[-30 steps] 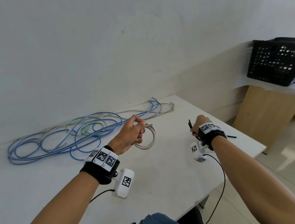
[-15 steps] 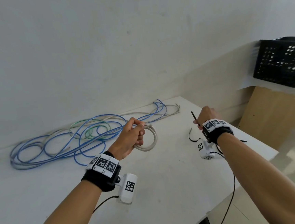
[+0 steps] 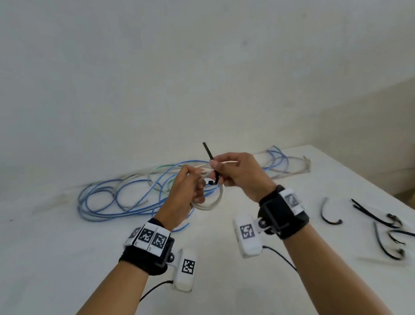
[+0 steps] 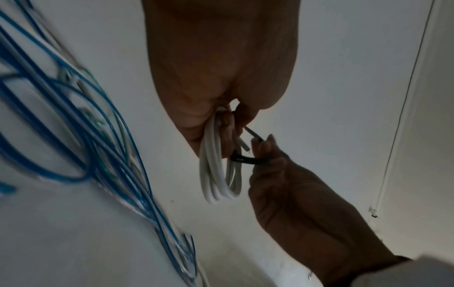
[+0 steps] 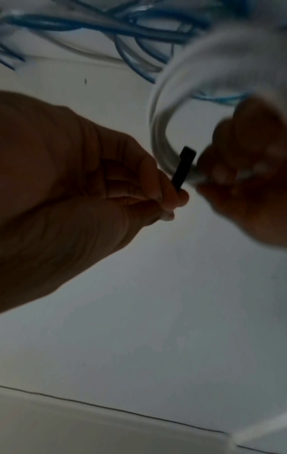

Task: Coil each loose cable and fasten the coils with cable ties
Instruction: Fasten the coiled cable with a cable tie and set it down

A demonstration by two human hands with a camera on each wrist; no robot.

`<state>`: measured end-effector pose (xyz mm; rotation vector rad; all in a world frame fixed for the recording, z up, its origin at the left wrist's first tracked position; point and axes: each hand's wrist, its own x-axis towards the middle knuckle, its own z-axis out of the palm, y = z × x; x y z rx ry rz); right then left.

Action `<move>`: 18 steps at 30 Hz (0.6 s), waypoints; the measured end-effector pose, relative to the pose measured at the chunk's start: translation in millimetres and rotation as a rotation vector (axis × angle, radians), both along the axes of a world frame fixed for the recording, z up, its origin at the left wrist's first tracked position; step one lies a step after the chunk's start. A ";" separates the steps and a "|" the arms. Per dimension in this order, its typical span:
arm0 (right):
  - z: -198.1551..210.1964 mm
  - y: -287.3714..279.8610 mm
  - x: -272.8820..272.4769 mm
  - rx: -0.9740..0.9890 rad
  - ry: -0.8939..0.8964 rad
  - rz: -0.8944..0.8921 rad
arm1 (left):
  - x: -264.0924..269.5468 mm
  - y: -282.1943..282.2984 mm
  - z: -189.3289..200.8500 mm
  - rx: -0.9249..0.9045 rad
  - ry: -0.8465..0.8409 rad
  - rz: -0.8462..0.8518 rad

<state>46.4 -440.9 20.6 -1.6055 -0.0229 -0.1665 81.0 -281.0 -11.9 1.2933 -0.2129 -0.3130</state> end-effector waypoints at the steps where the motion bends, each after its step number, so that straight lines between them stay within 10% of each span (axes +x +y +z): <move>1: -7.2 12.2 6.8 0.004 -0.019 0.001 | 3.3 9.2 0.4 -0.005 0.009 0.034; 18: -60.4 96.7 32.6 -0.421 -0.563 0.105 | 17.6 96.1 -29.8 0.205 -0.222 0.201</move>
